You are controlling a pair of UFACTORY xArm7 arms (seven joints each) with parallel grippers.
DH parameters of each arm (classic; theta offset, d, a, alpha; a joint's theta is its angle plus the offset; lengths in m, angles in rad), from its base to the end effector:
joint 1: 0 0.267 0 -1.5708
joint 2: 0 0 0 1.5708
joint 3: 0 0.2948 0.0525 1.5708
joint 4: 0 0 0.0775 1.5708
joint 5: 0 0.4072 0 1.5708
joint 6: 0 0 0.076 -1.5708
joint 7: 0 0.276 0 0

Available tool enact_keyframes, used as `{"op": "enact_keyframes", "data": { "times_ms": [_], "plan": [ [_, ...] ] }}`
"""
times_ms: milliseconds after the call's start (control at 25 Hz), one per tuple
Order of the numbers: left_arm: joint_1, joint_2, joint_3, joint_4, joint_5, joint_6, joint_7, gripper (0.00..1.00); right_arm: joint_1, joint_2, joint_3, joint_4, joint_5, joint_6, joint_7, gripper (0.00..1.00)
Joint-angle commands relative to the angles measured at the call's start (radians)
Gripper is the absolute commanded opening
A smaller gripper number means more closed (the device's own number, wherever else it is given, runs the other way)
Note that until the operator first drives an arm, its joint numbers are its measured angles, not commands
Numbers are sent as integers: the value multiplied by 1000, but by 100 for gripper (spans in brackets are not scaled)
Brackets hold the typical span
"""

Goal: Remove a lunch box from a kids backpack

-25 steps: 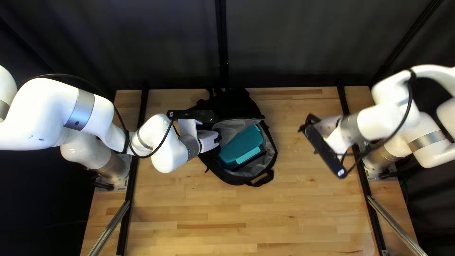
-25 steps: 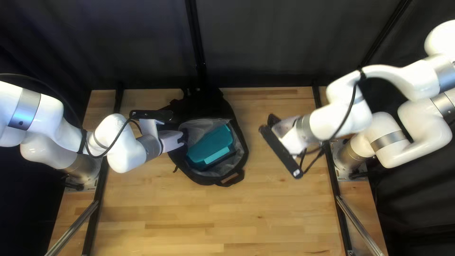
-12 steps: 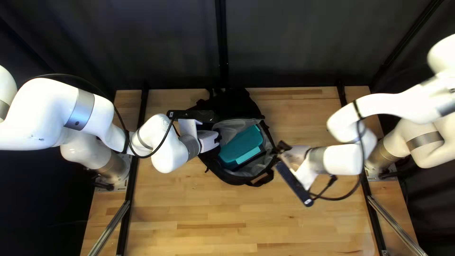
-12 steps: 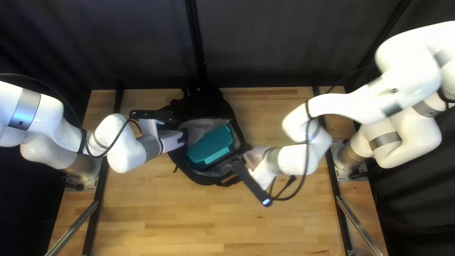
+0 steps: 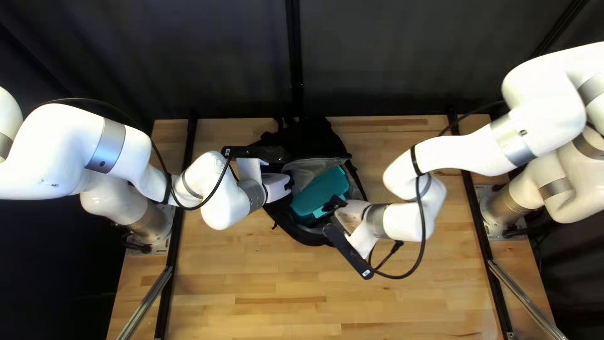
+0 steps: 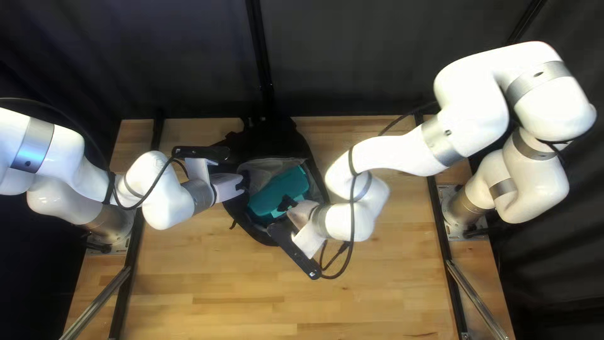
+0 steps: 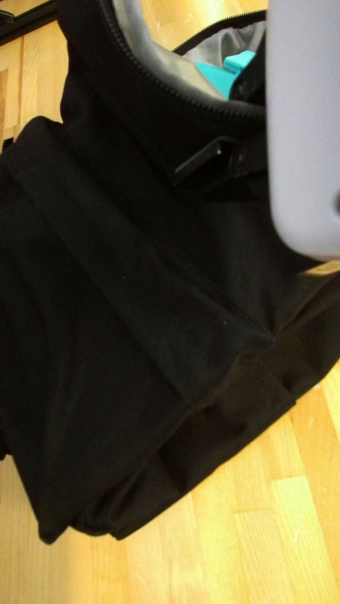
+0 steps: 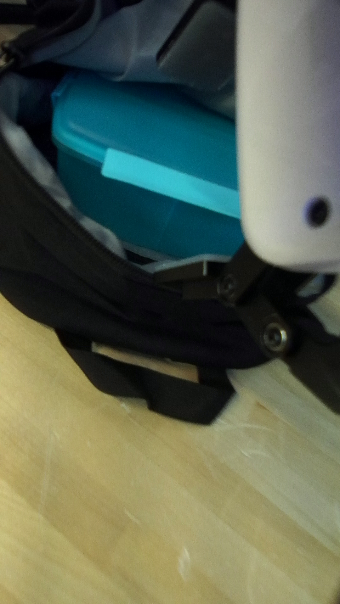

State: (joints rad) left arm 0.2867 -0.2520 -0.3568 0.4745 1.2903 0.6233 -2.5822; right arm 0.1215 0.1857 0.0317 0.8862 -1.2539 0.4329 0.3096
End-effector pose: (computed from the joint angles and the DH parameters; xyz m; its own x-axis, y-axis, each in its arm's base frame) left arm 0.4666 0.0832 0.0957 -0.0358 0.7578 0.6515 0.8953 -0.2653 0.3578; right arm 0.5983 0.0483 0.0602 0.5665 0.8220 0.0591 0.6229 -0.4740 0.6223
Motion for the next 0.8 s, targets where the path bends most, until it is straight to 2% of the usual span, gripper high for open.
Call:
{"op": "enact_keyframes", "data": {
  "times_ms": [40, 440, 800],
  "plan": [
    [0, 0, 0, 0, 0, 0, 0, 0, -19, 18, -16, 15, -19, -15, -36, 100],
    [0, 0, 0, 0, 0, 0, 0, 0, -45, -17, -36, -44, -16, -23, -61, 100],
    [0, 0, 0, 0, 0, 0, 0, 0, -67, -12, -50, -30, -4, -45, -108, 100]
  ]
}}
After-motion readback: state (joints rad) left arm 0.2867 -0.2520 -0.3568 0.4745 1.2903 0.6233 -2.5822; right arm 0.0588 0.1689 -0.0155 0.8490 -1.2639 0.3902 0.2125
